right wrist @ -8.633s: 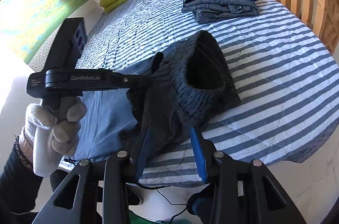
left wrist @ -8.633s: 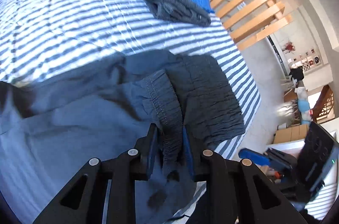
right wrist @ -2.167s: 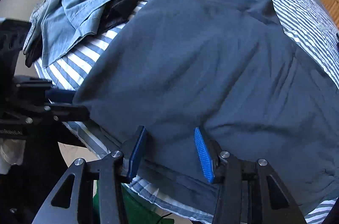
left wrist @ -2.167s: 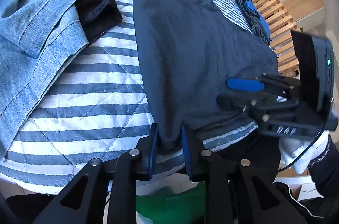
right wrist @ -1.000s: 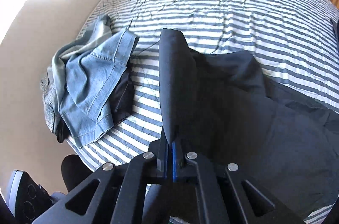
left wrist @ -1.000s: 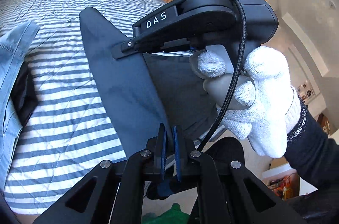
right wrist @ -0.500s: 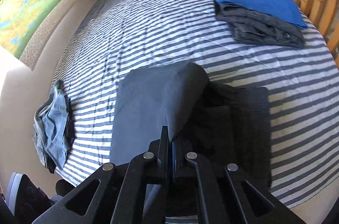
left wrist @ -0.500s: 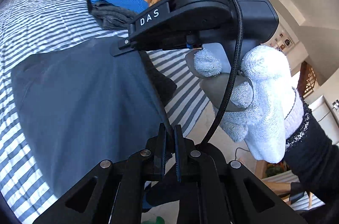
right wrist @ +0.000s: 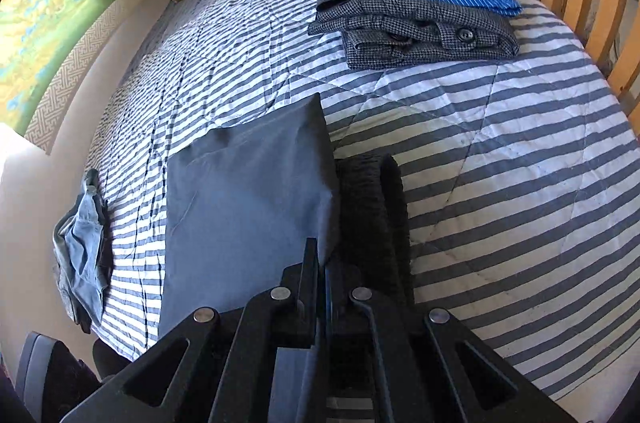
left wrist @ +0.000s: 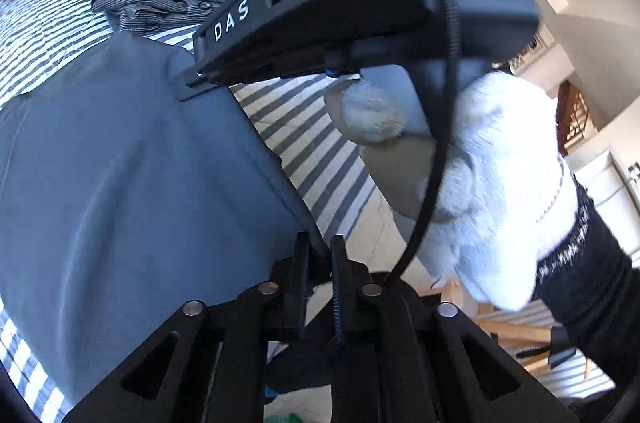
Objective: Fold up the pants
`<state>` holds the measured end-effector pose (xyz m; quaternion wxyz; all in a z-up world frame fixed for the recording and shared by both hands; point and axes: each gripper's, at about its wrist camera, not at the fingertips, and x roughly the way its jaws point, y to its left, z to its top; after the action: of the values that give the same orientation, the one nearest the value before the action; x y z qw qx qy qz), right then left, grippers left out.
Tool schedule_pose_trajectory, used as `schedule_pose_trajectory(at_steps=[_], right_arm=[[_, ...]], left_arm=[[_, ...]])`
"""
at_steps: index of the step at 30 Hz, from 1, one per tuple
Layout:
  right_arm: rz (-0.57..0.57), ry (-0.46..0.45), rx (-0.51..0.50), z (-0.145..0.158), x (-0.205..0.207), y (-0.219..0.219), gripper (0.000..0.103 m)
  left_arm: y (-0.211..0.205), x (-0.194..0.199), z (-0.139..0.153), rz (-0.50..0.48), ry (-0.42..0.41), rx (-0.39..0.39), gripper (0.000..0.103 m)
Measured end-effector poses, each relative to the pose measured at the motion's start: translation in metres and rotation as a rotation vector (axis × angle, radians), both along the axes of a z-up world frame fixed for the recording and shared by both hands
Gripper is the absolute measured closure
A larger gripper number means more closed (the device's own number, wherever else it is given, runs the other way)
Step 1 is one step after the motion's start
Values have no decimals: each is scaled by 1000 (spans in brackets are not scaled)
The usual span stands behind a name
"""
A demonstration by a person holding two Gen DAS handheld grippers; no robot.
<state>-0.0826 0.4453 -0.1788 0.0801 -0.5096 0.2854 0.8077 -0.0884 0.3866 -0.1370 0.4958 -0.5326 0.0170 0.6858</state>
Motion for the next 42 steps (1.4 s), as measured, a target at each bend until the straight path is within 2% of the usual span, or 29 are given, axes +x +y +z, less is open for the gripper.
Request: schedule_pose_trajectory(at_steps=[2,3,5,8,10,11,13,15,17,21,23,24,25,26,27,29,30,33,34,35,38,42], right_arm=[[-2,-13,20,-4,1,3,101],[0,-25,22,-8,0,5,101],[9,-40,18,-16,-2,6,100],[49,-41,-52,-24,-3,12,97],[30,-32,-87,-20,-2,21,90],[4,-11,-84,-15,-1,27,83],[-40,52,-69,-2,-3,36,78],[-63,92,-67,6,-13,42,65],[-65,81,-38,4,-32,44,62],[-52,-9,-79,-26,-70,47,61],[-58,-19,-112,-37,-78,44,61],[-58,-11,-129,-39,-80,42,67],[-51,12,-143,-39,-81,38,78],[-40,29,-132,-35,-82,33,96],[-29,39,-90,-30,-82,28,97],[-56,26,45,-21,-83,24,97],[-77,2,80,-23,-84,27,97],[-94,-7,40,-30,-81,34,92],[-102,-10,24,-29,-76,36,87],[-110,-4,17,-24,-70,38,79],[-160,49,104,6,-37,32,76],[-95,117,201,39,8,-13,76]], left_arm=[[-12,-1,0,1,-58,-19,72],[-23,-1,1,10,-60,-19,69],[-53,1,6,41,-28,-30,67],[-103,-7,4,132,5,-66,67],[-130,-13,-4,189,23,-105,67],[-140,-15,-9,219,14,-119,67],[-151,-29,-26,260,-15,-134,67],[-151,-36,-40,264,-27,-142,68],[-145,-41,-50,253,-25,-135,68],[-142,-33,-55,236,-19,-130,67],[-142,-31,-58,234,-28,-130,67],[-143,-29,-59,231,-35,-128,67],[-141,-32,-63,224,-38,-130,67],[-142,-21,-57,213,-40,-135,67],[-142,-18,-59,203,-42,-140,67],[-140,-14,-64,183,-46,-150,67],[-140,-11,-64,179,-45,-153,67],[-148,-1,-50,179,-62,-134,67],[-154,4,-43,184,-70,-122,67],[-161,4,-38,193,-66,-112,67],[-186,-5,-25,243,-35,-93,67],[-208,-16,-14,305,-29,-62,67]])
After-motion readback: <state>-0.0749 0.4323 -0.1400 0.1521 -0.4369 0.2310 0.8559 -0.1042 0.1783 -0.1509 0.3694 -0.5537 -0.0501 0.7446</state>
